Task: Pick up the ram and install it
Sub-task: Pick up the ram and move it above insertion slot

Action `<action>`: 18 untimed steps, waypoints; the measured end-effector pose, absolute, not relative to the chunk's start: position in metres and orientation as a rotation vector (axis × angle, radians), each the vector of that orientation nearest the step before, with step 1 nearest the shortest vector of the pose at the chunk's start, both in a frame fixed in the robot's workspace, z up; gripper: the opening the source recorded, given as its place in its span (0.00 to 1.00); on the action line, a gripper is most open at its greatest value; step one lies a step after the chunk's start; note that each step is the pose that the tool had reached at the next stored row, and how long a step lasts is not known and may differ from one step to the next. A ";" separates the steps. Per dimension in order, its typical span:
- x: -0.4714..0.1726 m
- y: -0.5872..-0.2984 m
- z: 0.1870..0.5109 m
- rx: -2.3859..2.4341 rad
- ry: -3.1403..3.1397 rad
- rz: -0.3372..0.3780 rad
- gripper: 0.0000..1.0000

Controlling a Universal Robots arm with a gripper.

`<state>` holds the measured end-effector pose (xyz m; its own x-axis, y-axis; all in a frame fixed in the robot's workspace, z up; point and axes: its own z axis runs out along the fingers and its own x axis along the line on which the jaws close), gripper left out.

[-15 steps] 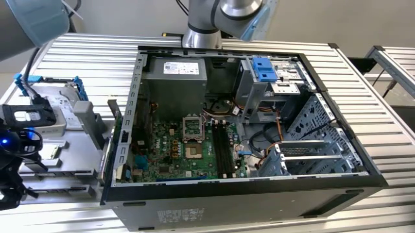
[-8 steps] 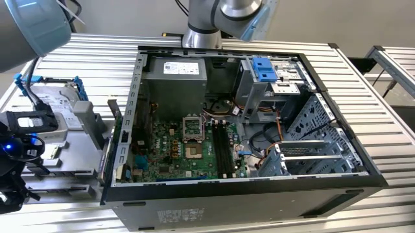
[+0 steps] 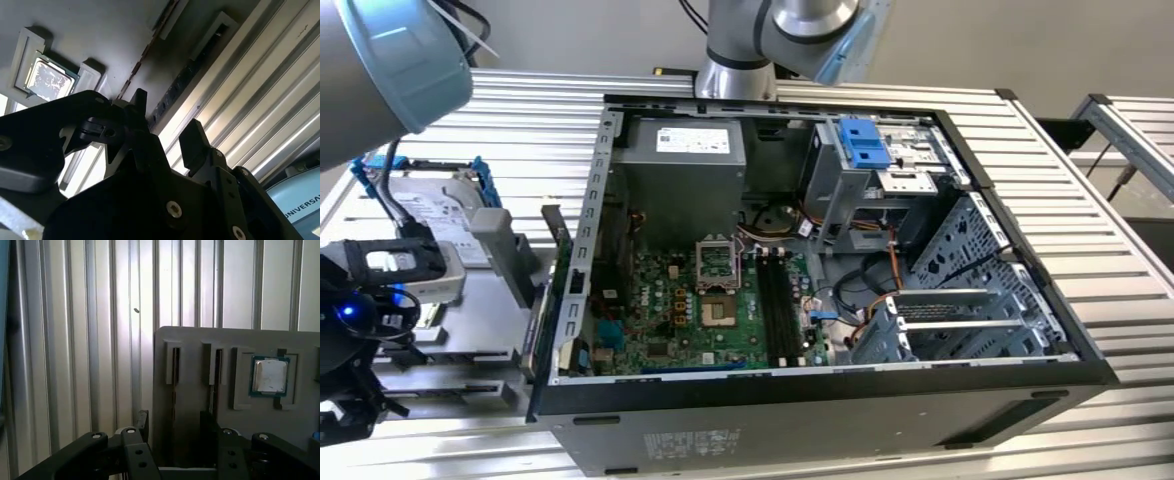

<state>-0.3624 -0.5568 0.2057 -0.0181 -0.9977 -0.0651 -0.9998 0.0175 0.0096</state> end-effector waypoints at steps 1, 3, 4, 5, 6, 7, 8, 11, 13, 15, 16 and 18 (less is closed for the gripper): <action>-0.362 -0.557 0.204 -2.173 2.212 0.082 1.00; -0.362 -0.556 0.200 -2.172 2.211 0.082 1.00; -0.362 -0.556 0.198 -2.172 2.211 0.083 1.00; -0.363 -0.556 0.196 -2.172 2.211 0.083 1.00; -0.363 -0.556 0.195 -2.172 2.211 0.084 1.00; -0.363 -0.556 0.193 -2.171 2.210 0.085 1.00; -0.363 -0.556 0.192 -2.171 2.210 0.086 1.00; -0.364 -0.556 0.191 -2.171 2.210 0.086 1.00; -0.364 -0.556 0.191 -2.171 2.210 0.086 1.00; -0.364 -0.556 0.191 -2.171 2.210 0.086 1.00; -0.364 -0.556 0.191 -2.171 2.210 0.086 1.00; -0.364 -0.555 0.191 -2.171 2.210 0.086 1.00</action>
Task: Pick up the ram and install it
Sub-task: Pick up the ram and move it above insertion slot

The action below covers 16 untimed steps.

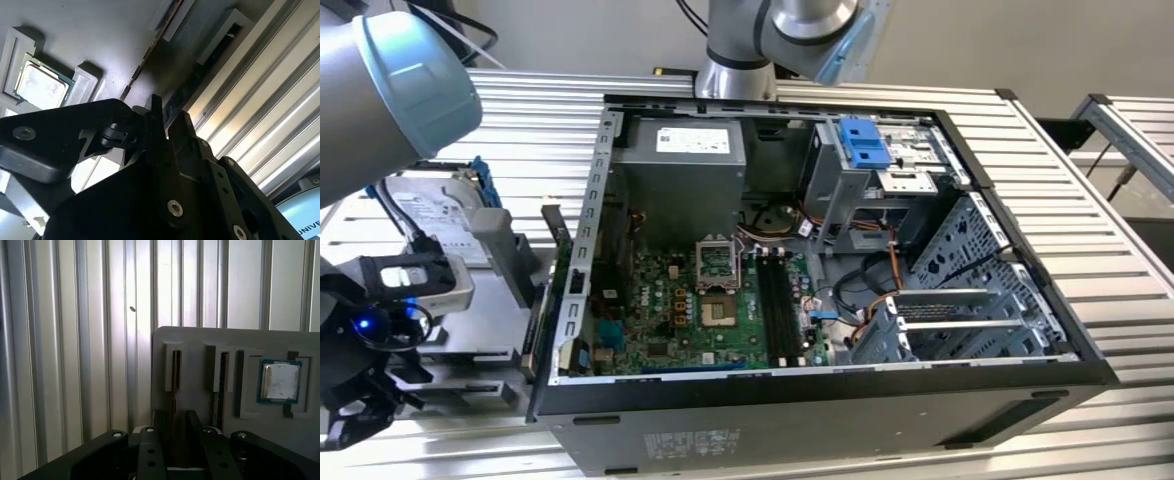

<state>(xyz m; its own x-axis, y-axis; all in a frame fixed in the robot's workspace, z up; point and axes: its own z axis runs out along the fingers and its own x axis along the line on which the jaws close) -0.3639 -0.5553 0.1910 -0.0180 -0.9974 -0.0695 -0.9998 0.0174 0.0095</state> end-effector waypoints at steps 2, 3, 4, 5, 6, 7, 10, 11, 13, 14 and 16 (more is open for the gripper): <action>-0.364 -0.555 0.191 -2.171 2.209 0.086 1.00; -0.364 -0.555 0.191 -2.171 2.209 0.086 1.00; -0.364 -0.555 0.191 -2.171 2.210 0.086 1.00; -0.364 -0.555 0.191 -2.171 2.209 0.086 1.00; -0.364 -0.555 0.191 -2.171 2.209 0.086 1.00; -0.364 -0.555 0.191 -2.171 2.209 0.086 0.00; -0.364 -0.555 0.191 -2.171 2.210 0.086 0.00; -0.364 -0.555 0.191 -2.171 2.209 0.086 0.00; -0.364 -0.555 0.191 -2.171 2.209 0.086 0.00; -0.364 -0.555 0.191 -2.171 2.209 0.086 0.00; -0.364 -0.555 0.191 -2.171 2.209 0.086 0.00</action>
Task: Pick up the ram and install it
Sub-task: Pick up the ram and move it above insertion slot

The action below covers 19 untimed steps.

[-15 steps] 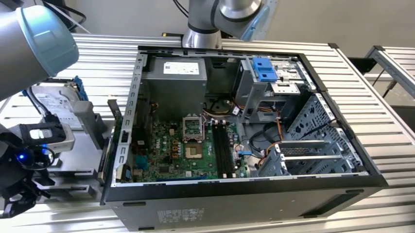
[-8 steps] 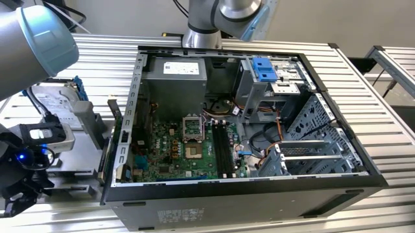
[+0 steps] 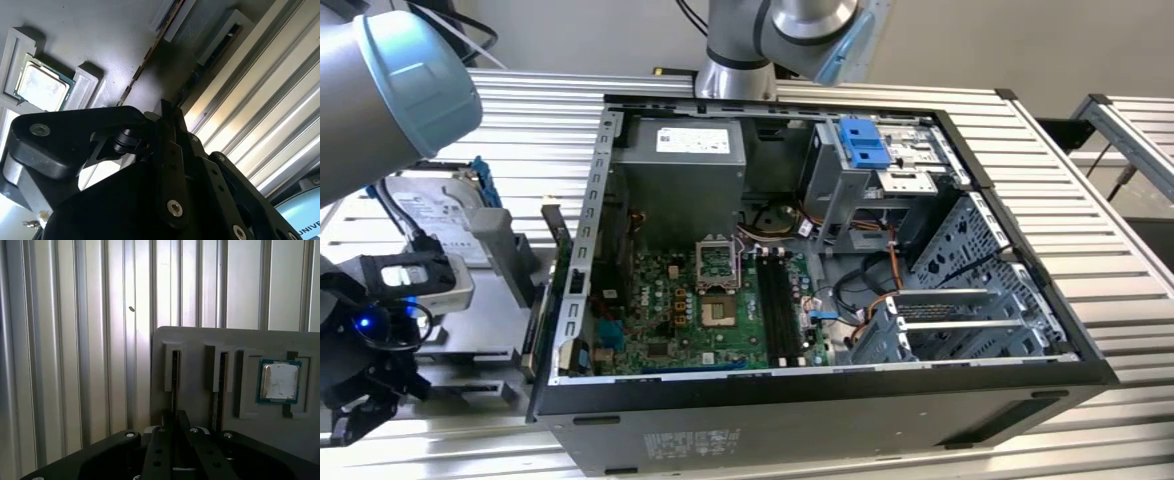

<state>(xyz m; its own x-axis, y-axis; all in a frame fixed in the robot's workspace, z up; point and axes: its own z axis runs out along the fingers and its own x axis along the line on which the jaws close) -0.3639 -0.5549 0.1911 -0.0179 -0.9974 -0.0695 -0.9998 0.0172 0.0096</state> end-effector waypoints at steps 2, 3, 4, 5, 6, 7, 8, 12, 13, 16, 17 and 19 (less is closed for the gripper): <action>-0.364 -0.555 0.191 -2.171 2.209 0.086 0.00; -0.364 -0.555 0.191 -2.171 2.209 0.086 0.00; -0.364 -0.555 0.191 -2.171 2.209 0.086 0.00; -0.364 -0.555 0.191 -2.171 2.210 0.086 0.00; -0.364 -0.555 0.191 -2.171 2.210 0.086 0.00; -0.364 -0.555 0.192 -2.171 2.210 0.086 0.00; -0.364 -0.555 0.195 -2.171 2.210 0.086 0.00; -0.364 -0.555 0.207 -2.171 2.210 0.086 0.00; -0.364 -0.555 0.209 -2.171 2.210 0.086 0.00; -0.364 -0.555 0.216 -2.171 2.210 0.086 0.00; -0.364 -0.555 0.218 -2.171 2.209 0.086 0.00; -0.364 -0.555 0.226 -2.171 2.210 0.086 0.00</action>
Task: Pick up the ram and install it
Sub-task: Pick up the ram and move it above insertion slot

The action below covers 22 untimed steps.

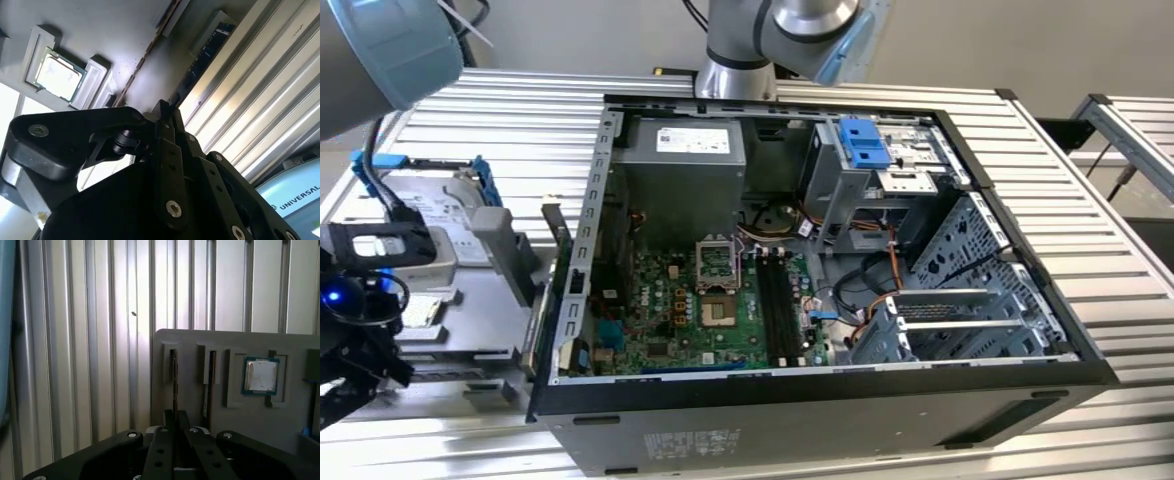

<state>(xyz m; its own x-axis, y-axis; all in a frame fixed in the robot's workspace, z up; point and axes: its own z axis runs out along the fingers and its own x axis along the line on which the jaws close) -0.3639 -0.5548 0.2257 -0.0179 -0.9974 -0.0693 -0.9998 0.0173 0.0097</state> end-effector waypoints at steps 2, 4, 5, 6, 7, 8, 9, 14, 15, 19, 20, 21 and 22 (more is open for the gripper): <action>-0.364 -0.555 0.235 -2.171 2.210 0.086 0.00; -0.364 -0.555 0.244 -2.171 2.210 0.086 0.00; -0.364 -0.555 0.248 -2.171 2.210 0.086 0.00; -0.364 -0.555 0.253 -2.171 2.210 0.086 0.00; -0.364 -0.555 0.258 -2.171 2.210 0.086 0.00; -0.364 -0.555 0.262 -2.171 2.210 0.086 0.00; -0.364 -0.555 0.267 -2.171 2.210 0.086 0.00; -0.364 -0.555 0.289 -2.171 2.209 0.086 0.00; -0.364 -0.555 0.294 -2.171 2.210 0.086 0.00; -0.364 -0.555 0.312 -2.171 2.210 0.086 0.00; -0.364 -0.555 0.317 -2.171 2.210 0.086 0.00; -0.364 -0.555 0.321 -2.171 2.210 0.086 0.00; -0.364 -0.555 0.326 -2.171 2.210 0.086 0.00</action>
